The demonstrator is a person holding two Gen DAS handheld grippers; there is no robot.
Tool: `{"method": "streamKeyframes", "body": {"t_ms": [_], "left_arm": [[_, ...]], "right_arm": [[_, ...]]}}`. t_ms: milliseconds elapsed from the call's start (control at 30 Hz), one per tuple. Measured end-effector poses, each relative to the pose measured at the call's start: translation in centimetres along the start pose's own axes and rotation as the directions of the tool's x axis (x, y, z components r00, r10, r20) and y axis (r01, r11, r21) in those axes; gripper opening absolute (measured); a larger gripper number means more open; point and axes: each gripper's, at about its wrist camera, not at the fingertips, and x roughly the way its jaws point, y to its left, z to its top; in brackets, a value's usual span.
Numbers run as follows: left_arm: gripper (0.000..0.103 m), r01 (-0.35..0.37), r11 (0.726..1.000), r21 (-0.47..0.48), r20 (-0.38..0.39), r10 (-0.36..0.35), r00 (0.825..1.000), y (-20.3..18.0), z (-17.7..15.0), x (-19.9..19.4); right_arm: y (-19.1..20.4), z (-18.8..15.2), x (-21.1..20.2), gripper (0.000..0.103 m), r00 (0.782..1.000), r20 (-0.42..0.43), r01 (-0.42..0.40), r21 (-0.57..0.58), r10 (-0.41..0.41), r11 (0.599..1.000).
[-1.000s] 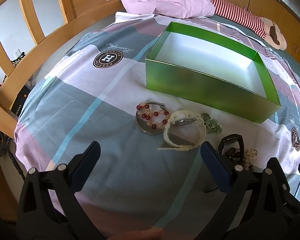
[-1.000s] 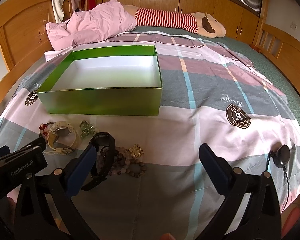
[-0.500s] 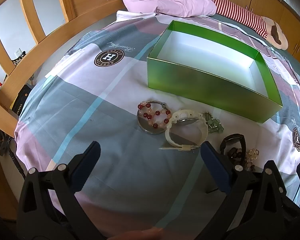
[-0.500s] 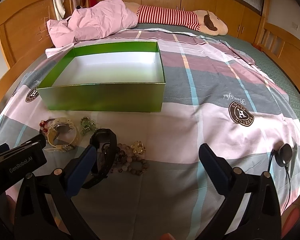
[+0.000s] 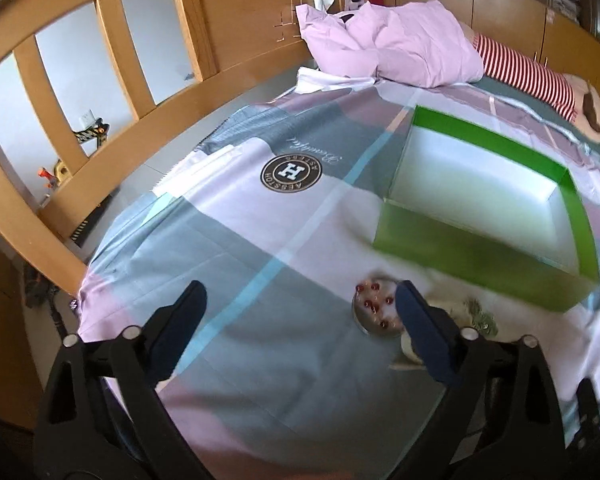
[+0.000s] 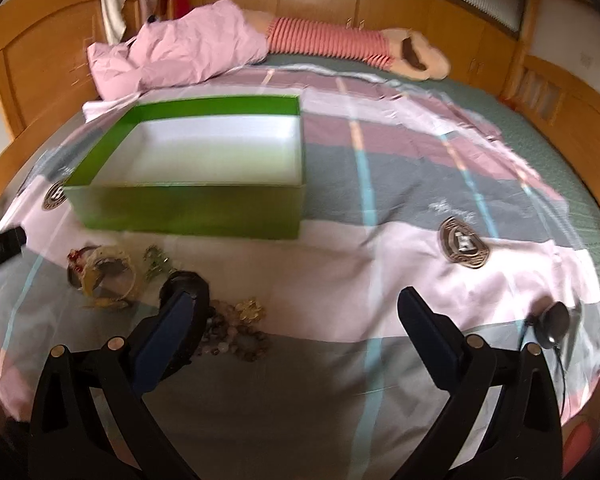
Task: Organize jewelry
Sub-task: 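Move the left tool to the white watch while the right tool grasps the black watch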
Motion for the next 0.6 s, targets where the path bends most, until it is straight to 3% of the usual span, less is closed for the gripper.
{"method": "streamKeyframes", "body": {"t_ms": [67, 133, 200, 267, 333, 367, 433, 500, 600], "left_arm": [[0.075, 0.071, 0.997, -0.022, -0.051, -0.072, 0.996, 0.6, 0.5, 0.9], [0.047, 0.108, 0.991, -0.073, -0.115, -0.116, 0.986, 1.1, 0.2, 2.1], [0.041, 0.148, 0.984, -0.099, -0.175, -0.164, 0.971, 1.0, -0.5, 3.0], [0.04, 0.162, 0.984, -0.077, -0.197, -0.174, 0.965, 0.3, -1.2, 3.2], [0.042, 0.141, 0.989, -0.041, -0.184, -0.147, 0.972, -0.5, -1.6, 3.0], [0.045, 0.139, 0.99, -0.032, -0.181, -0.142, 0.973, -0.6, -1.6, 3.0], [0.051, 0.152, 0.988, -0.022, -0.186, -0.153, 0.971, -0.9, -1.6, 3.1], [0.052, 0.152, 0.988, -0.013, -0.195, -0.152, 0.969, -1.2, -1.7, 3.4], [0.061, 0.159, 0.987, -0.003, -0.213, -0.155, 0.965, -1.8, -1.8, 3.9]], "right_arm": [[0.4, -0.1, 0.2, 0.1, 0.998, -0.002, -0.063, -0.013, 0.063, 0.998], [1.3, -0.4, 0.5, 0.094, 0.991, -0.007, -0.134, -0.035, 0.134, 0.99], [2.6, -0.2, 1.3, 0.085, 0.988, -0.031, -0.154, -0.067, 0.152, 0.986], [4.1, 0.1, 2.7, 0.067, 0.99, -0.063, -0.136, -0.109, 0.129, 0.985], [5.4, 0.6, 4.9, 0.046, 0.986, -0.134, -0.116, -0.132, 0.098, 0.984], [5.6, 0.7, 5.7, 0.043, 0.981, -0.162, -0.126, -0.126, 0.104, 0.984], [5.8, 0.7, 7.3, 0.026, 0.967, -0.216, -0.163, -0.097, 0.139, 0.982], [5.7, 0.7, 7.8, 0.018, 0.956, -0.226, -0.206, -0.065, 0.186, 0.976], [5.5, 0.6, 7.2, 0.009, 0.966, -0.198, -0.186, -0.08, 0.167, 0.979]]}}
